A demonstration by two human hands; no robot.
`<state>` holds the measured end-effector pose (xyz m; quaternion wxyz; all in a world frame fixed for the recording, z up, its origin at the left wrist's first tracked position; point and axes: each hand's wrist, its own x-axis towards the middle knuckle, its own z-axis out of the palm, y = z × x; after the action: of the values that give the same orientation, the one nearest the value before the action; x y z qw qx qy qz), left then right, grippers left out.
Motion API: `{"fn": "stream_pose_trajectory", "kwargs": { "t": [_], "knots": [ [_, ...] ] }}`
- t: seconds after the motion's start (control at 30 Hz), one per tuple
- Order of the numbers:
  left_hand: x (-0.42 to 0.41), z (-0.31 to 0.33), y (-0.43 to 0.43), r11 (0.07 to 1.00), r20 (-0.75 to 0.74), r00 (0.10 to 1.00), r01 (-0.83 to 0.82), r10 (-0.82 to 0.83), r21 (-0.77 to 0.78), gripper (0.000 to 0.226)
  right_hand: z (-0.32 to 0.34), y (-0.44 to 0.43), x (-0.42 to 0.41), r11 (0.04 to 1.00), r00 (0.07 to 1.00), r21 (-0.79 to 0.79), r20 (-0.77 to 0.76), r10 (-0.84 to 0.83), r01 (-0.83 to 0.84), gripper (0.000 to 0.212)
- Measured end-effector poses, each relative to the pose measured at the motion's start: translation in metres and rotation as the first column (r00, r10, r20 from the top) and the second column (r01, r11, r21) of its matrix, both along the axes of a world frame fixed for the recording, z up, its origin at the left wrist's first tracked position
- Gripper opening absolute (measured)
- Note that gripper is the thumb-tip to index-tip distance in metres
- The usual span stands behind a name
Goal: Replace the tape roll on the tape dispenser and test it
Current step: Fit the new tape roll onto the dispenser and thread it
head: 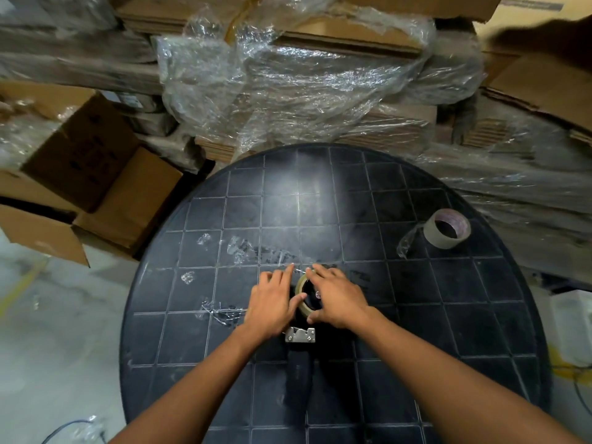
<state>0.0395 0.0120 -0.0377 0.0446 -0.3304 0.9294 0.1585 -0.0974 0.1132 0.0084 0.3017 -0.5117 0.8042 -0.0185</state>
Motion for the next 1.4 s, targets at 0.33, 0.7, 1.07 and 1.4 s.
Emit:
{"fn": "stream_pose_trajectory", "kwargs": {
  "t": [0.33, 0.7, 1.07, 1.4],
  "knots": [
    [0.027, 0.024, 0.006, 0.799, -0.214, 0.813, -0.417, 0.541, 0.433, 0.052, -0.022, 0.039, -0.003, 0.921, 0.888, -0.074, 0.304, -0.345, 0.383, 0.113],
    [0.068, 0.035, 0.022, 0.704, -0.093, 0.870, -0.325, 0.484, 0.631, 0.069, -0.018, 0.063, 0.044, 0.657, 0.628, -0.081, 0.401, -0.667, 0.749, 0.067],
    [0.088, 0.005, 0.007, 0.911, -0.021, 0.947, -0.303, 0.321, 0.279, 0.023, -0.036, 0.064, 0.086, 0.522, 0.269, 0.319, 0.586, -0.764, 0.791, 0.040],
    [0.106, 0.013, -0.011, 0.774, -0.116, 0.836, -0.434, 0.537, 0.461, 0.021, 0.006, 0.026, 0.098, 0.445, -0.263, 0.757, 0.607, -0.750, 0.478, 0.017]
  ]
}}
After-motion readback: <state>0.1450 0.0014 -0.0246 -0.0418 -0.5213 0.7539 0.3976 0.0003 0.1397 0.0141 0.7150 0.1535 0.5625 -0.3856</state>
